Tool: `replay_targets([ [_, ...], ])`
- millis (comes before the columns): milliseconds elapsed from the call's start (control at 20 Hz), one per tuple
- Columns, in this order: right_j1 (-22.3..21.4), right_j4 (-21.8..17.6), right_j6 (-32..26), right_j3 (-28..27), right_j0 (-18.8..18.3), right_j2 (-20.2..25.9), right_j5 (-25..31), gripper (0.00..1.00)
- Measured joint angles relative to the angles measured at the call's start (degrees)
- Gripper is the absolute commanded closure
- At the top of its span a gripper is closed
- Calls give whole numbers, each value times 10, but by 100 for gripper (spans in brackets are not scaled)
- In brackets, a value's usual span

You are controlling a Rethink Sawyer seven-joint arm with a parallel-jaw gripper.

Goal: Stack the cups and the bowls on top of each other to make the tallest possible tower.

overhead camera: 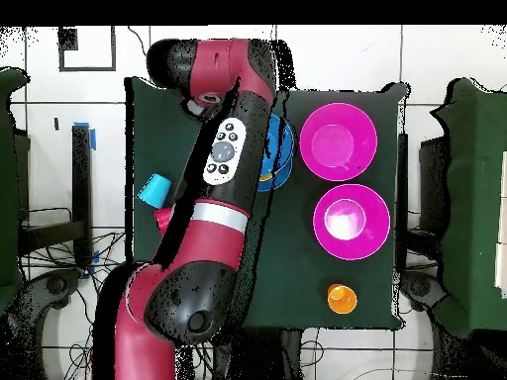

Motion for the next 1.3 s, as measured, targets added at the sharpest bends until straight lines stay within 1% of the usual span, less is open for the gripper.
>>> replay_targets([
  [400, 2, 0, 0, 1, 2, 2, 10, 100],
  [750, -15, -4, 0, 17, 16, 6, 12, 100],
  [1100, -43, -37, 0, 54, 36, 12, 12, 100],
  [1150, -51, -48, 0, 67, 41, 16, 12, 100],
  [1300, -60, -62, 0, 88, 47, 24, 12, 100],
])
